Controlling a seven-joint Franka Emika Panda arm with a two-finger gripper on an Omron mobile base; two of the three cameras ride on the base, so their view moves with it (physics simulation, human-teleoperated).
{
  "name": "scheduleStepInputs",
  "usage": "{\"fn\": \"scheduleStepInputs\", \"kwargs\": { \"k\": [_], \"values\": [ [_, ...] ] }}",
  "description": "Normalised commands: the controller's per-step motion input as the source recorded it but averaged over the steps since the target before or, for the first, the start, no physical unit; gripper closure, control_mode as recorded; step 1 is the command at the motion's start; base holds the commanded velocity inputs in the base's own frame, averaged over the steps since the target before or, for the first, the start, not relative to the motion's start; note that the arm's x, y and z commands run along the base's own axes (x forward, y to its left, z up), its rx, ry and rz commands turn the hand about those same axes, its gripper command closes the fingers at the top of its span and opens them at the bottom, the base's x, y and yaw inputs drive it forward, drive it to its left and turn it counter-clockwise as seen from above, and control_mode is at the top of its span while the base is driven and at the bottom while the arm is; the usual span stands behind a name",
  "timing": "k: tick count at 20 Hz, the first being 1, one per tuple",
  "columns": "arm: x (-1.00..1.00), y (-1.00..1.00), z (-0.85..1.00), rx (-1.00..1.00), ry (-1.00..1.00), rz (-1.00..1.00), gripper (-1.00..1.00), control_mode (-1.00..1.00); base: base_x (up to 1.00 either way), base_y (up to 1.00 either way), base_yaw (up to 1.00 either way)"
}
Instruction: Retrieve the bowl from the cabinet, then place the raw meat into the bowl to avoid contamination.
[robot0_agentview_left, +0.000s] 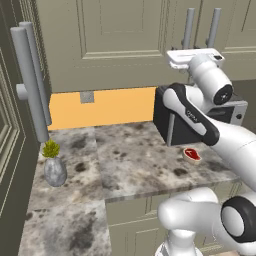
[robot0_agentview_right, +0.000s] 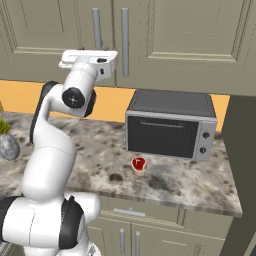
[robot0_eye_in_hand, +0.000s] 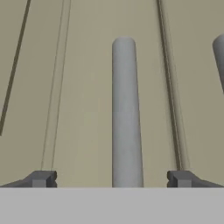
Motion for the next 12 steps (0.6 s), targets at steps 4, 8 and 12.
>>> {"fn": "scheduleStepInputs", "kwargs": {
  "k": [4, 8, 12],
  "values": [
    [0.37, -0.09, 0.0, 0.0, 0.0, 0.0, -1.0, -1.0, 0.0, 0.0, 0.0],
    [0.29, 0.0, 0.0, 0.0, 0.0, 0.0, -1.0, -1.0, 0.0, 0.0, 0.0],
    [0.32, 0.0, 0.0, 0.0, 0.0, 0.0, -1.0, -1.0, 0.0, 0.0, 0.0]
  ]
}}
